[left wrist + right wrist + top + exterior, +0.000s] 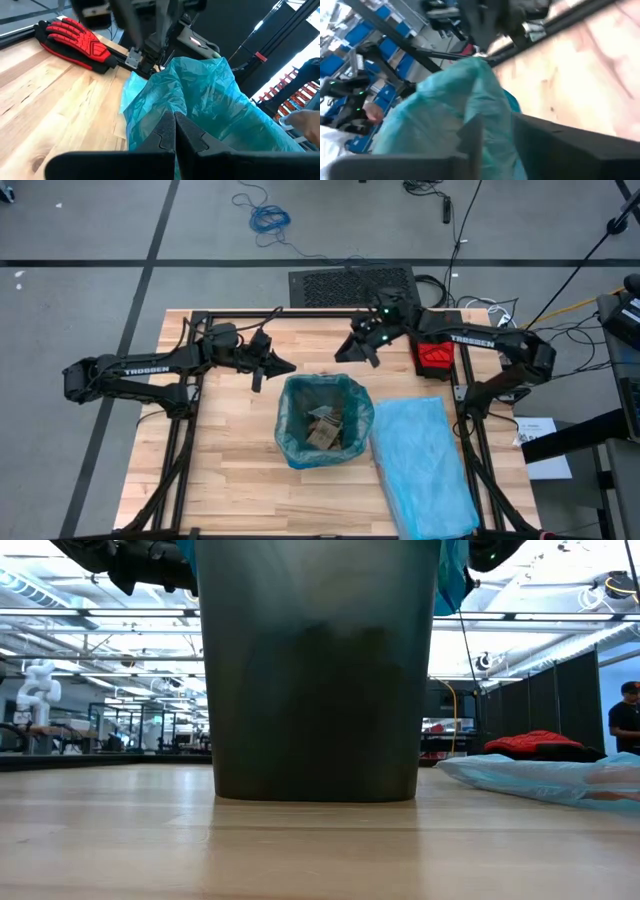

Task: Place trash/remove bag and relplace
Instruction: Remove the trash bag from the bin

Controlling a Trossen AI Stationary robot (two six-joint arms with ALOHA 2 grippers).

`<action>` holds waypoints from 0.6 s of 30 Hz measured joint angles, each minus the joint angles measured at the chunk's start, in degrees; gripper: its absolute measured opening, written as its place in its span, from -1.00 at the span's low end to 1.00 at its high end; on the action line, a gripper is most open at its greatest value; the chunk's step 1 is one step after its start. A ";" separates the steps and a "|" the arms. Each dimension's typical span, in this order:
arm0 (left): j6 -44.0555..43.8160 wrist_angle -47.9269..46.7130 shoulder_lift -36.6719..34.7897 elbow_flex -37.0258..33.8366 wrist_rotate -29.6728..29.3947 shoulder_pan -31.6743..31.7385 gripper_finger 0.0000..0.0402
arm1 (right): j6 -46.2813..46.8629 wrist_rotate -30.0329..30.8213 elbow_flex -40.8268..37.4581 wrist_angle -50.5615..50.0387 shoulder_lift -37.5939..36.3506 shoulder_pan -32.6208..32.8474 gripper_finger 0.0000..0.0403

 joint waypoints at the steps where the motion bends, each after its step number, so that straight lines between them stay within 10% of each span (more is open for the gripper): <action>1: 0.02 0.01 0.00 0.00 -0.11 0.00 -1.00 | 0.89 0.07 0.00 0.02 0.78 0.00 -0.40; 9: 0.02 0.00 0.00 0.00 -0.11 -0.02 -1.00 | 7.84 -1.91 -0.02 1.50 7.66 0.05 0.26; 18: 0.04 -0.20 0.00 0.00 -0.11 -0.04 -1.00 | 21.77 -12.42 -0.02 13.04 12.35 3.09 0.30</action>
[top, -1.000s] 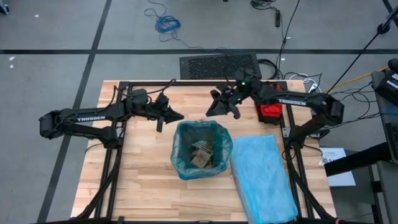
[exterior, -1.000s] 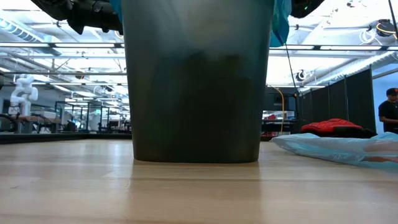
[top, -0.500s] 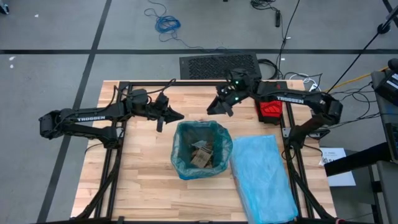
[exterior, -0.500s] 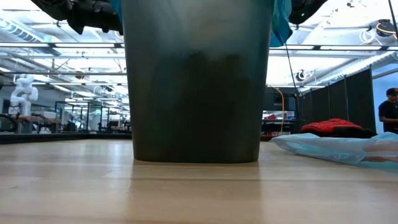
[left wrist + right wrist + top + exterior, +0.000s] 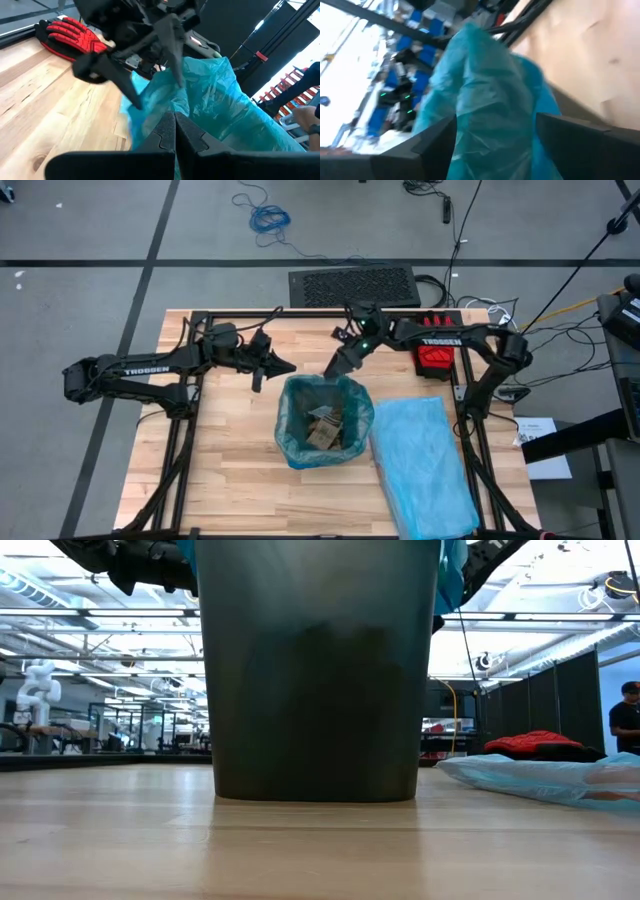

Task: Place trash/remove bag and relplace
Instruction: Remove the trash bag from the bin

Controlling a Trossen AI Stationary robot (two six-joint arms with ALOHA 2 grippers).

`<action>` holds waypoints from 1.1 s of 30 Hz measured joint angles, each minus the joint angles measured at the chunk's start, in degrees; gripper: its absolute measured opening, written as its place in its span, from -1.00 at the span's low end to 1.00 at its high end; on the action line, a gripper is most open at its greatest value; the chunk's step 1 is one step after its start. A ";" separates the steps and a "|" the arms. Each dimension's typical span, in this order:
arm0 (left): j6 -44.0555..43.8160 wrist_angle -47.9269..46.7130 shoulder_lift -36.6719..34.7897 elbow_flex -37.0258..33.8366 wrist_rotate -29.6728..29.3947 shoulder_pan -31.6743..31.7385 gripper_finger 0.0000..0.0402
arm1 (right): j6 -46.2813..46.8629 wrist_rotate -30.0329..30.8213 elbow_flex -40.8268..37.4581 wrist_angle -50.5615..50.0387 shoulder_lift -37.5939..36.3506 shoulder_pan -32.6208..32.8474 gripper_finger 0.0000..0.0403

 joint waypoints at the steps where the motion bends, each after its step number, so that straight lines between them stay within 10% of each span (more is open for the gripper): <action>1: 0.02 -0.03 0.00 0.00 0.00 0.00 -1.00 | 0.99 -0.10 0.00 0.36 0.06 0.63 0.28; 7: 0.45 -0.04 0.00 0.02 0.00 0.00 -1.00 | 1.83 1.76 0.00 1.15 0.07 3.87 0.01; 15: 0.46 -0.02 0.00 0.02 -0.04 0.00 -1.00 | -4.01 6.08 0.09 3.97 -0.18 4.58 -0.91; 33: 2.03 0.70 -0.47 0.02 -2.58 0.00 -1.00 | -23.88 10.79 13.60 -9.26 -3.56 5.34 -1.00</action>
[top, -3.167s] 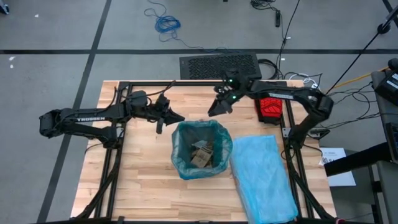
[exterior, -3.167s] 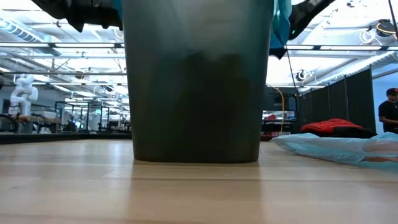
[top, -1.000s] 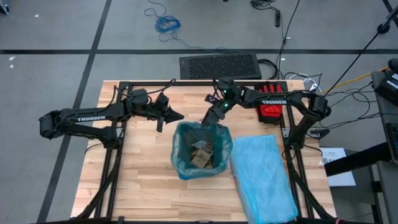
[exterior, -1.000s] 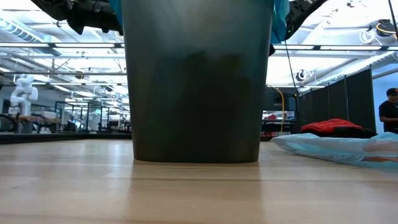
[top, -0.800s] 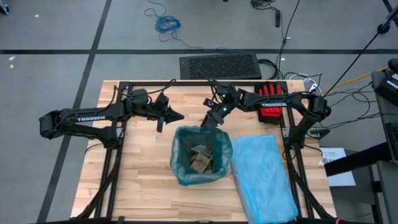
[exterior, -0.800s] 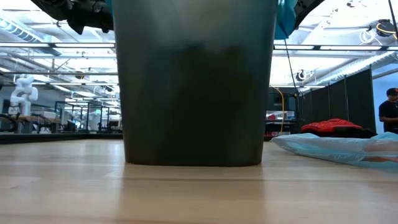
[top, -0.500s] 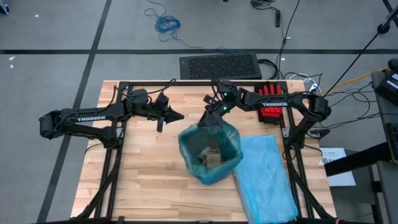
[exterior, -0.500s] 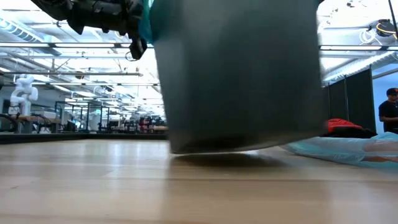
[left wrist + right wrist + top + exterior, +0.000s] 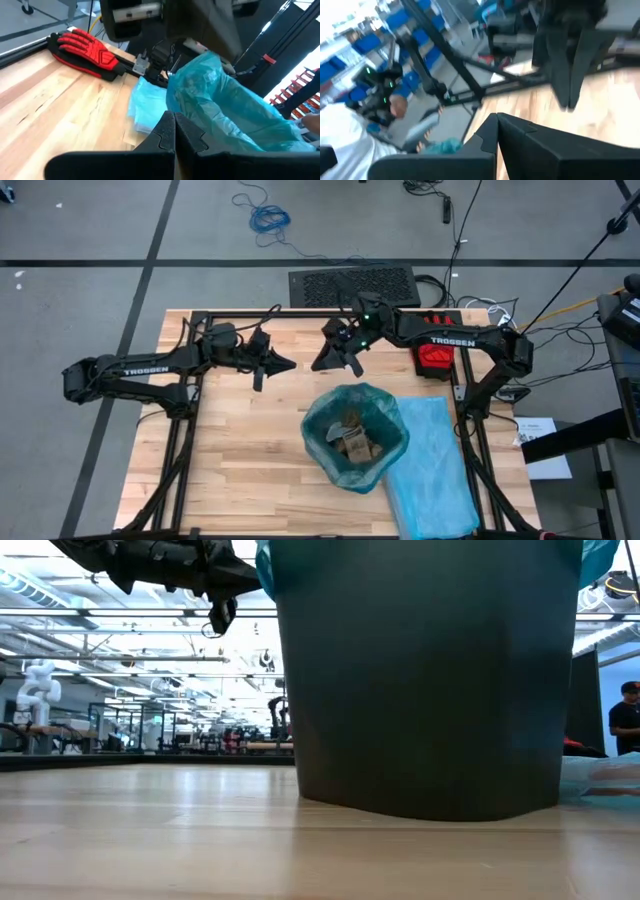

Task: Place trash/remove bag and relplace
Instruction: Remove the trash bag from the bin

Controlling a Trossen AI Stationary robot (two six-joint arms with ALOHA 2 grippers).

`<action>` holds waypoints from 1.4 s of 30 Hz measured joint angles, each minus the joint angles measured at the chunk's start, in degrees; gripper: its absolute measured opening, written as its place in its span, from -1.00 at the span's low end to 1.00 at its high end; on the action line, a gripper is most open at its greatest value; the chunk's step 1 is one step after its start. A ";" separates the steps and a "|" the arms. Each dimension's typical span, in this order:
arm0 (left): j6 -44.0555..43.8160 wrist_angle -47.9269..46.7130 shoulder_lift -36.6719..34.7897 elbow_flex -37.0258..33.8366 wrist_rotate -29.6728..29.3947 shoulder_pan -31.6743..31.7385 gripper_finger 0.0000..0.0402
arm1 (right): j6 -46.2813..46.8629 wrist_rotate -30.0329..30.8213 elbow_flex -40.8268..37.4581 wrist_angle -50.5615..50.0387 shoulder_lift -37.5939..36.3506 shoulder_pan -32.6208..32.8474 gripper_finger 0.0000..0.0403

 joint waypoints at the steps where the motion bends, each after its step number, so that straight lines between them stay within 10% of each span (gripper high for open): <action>1: -0.02 0.19 -0.09 0.00 0.12 0.00 -1.00 | -1.86 0.00 1.04 -3.62 0.00 0.21 -1.00; 16: 0.97 -0.60 -0.08 0.02 3.31 -2.07 -1.00 | -19.39 23.61 8.56 -52.42 -11.25 2.32 -0.32; 29: 2.84 -2.47 -0.10 0.02 -1.01 -2.58 -1.00 | -15.29 56.42 8.50 -67.27 -19.66 31.21 -0.97; 42: 2.60 -3.01 -0.10 0.02 -2.16 -2.58 -1.00 | -1.65 57.30 1.78 -61.83 -17.90 47.51 -1.00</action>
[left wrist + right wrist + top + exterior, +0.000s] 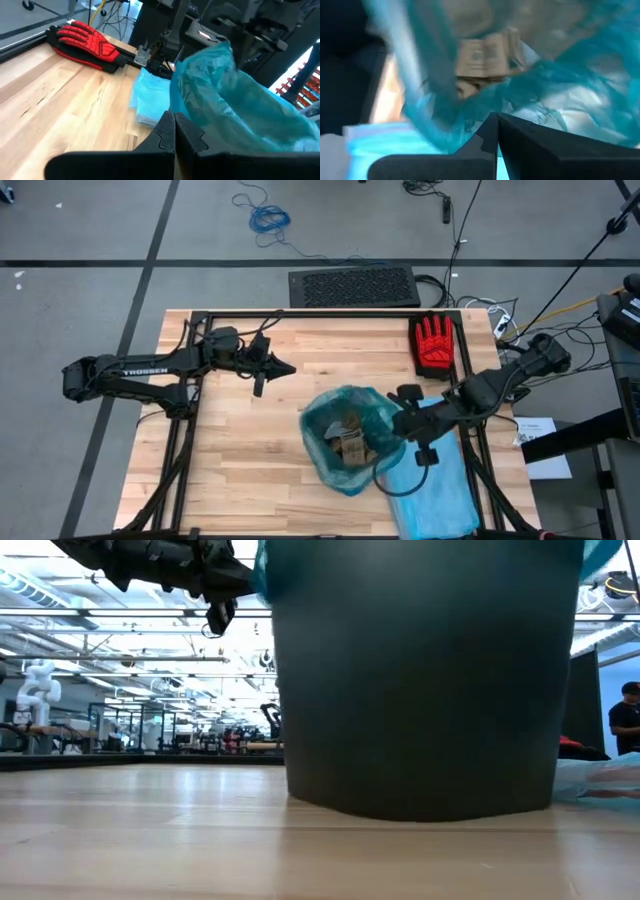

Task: Place trash/remove bag and relplace
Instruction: Remove the trash bag from the bin

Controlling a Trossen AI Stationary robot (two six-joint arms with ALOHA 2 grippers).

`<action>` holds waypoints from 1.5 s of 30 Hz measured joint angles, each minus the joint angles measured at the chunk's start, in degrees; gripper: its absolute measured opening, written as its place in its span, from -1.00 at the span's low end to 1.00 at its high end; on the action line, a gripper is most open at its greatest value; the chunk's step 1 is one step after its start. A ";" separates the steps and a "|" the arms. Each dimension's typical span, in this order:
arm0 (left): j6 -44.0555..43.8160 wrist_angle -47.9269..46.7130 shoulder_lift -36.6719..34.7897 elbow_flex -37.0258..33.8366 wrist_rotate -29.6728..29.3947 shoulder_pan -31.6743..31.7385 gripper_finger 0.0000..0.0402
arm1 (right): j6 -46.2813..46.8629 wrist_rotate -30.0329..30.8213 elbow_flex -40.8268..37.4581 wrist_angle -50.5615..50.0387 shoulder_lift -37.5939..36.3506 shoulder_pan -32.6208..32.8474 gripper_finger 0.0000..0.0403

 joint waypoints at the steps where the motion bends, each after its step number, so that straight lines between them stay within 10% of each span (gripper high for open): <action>1: 0.00 -0.05 0.00 0.00 0.00 0.00 -1.00 | 0.23 -1.30 -0.05 0.60 -0.01 0.34 -1.00; 45: 3.45 -0.37 -0.02 -0.04 -4.53 0.31 -1.00 | -28.25 8.92 0.82 17.51 4.96 -29.22 -1.00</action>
